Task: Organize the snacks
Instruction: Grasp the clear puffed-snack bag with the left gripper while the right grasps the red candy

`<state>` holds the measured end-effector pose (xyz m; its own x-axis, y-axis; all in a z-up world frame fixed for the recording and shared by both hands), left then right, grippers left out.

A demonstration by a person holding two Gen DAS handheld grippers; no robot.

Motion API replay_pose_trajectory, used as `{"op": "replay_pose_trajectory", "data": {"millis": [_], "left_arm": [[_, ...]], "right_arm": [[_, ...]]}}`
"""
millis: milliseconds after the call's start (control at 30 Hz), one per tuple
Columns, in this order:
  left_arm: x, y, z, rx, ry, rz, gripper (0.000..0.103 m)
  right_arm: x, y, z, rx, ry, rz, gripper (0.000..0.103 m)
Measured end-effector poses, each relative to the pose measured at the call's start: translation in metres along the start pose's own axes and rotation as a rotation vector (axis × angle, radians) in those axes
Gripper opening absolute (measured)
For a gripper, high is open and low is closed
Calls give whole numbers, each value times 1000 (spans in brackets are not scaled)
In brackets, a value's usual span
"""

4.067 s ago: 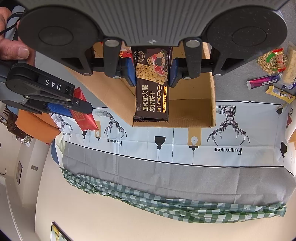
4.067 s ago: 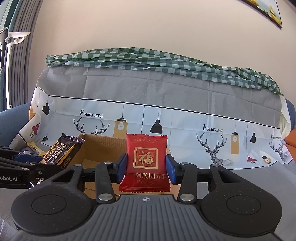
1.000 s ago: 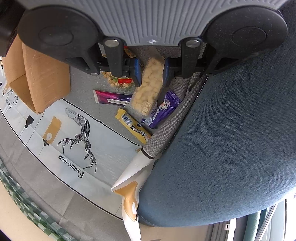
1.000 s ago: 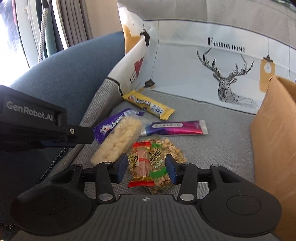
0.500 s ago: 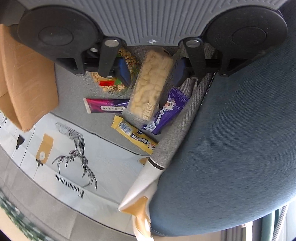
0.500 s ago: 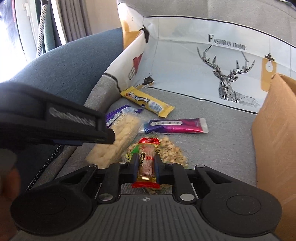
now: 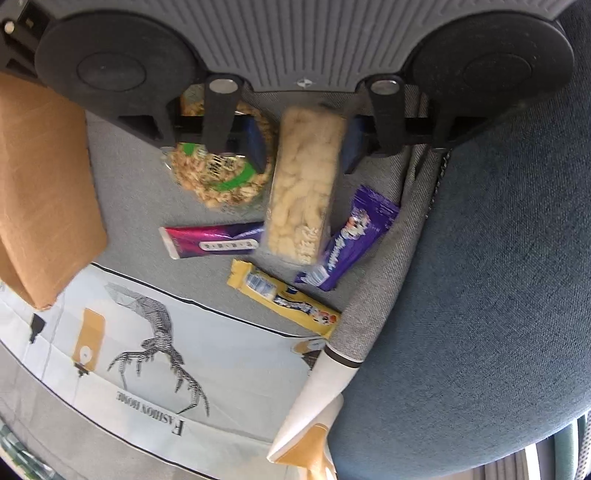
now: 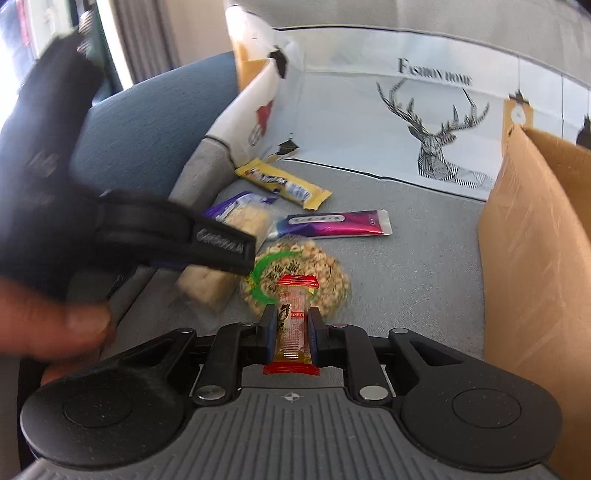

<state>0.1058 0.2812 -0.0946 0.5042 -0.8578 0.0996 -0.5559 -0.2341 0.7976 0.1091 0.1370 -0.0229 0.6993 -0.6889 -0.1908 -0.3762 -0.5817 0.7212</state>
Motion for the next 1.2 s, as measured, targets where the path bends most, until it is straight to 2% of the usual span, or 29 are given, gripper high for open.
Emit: {"op": "replay_pose_trajectory", "data": {"millis": [67, 100, 133, 200, 367, 533, 700, 833, 900, 967, 1067, 1200], "left_arm": [[0, 5, 3, 2, -7, 4, 34], [0, 8, 4, 2, -6, 5, 19], [-1, 10, 5, -2, 3, 16, 17], [-4, 17, 10, -10, 29, 39, 3], [-10, 32, 21, -24, 38, 47, 4], [-7, 40, 22, -1, 37, 52, 15], [-2, 35, 15, 28, 35, 28, 40], [0, 24, 6, 39, 56, 10, 50], [2, 16, 1, 34, 55, -11, 59], [3, 8, -1, 27, 54, -31, 62], [7, -6, -4, 1, 53, -39, 62], [11, -16, -7, 3, 30, -77, 63]], "right_arm": [[-3, 9, 6, -4, 24, -6, 18], [-4, 14, 9, -7, 30, -9, 18], [-5, 20, 12, -11, 33, -15, 18], [-8, 32, 19, -15, 38, -30, 18], [-15, 63, 42, 0, 92, -65, 18], [-13, 80, 74, -12, 94, -72, 18], [-10, 78, 91, -37, 129, -70, 18], [-7, 68, 90, -45, 127, -70, 18], [-6, 59, 93, -76, 124, -67, 19], [-6, 51, 96, -97, 131, -62, 22], [-9, 47, 97, -98, 145, -63, 29], [-9, 45, 98, -103, 160, -62, 34]]}}
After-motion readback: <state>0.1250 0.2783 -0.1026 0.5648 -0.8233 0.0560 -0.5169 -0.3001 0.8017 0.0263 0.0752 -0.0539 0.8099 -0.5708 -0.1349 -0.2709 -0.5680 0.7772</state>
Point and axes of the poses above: each gripper's, at about its wrist camera, not at the fingertips, and y roughly against the way its jaws point, x to its right, z to its underside, the point moved 6 cm from there along -y, roughly the way its jaws point, and after that the axes turned 2 degrees about x, right-handed, at the moved point
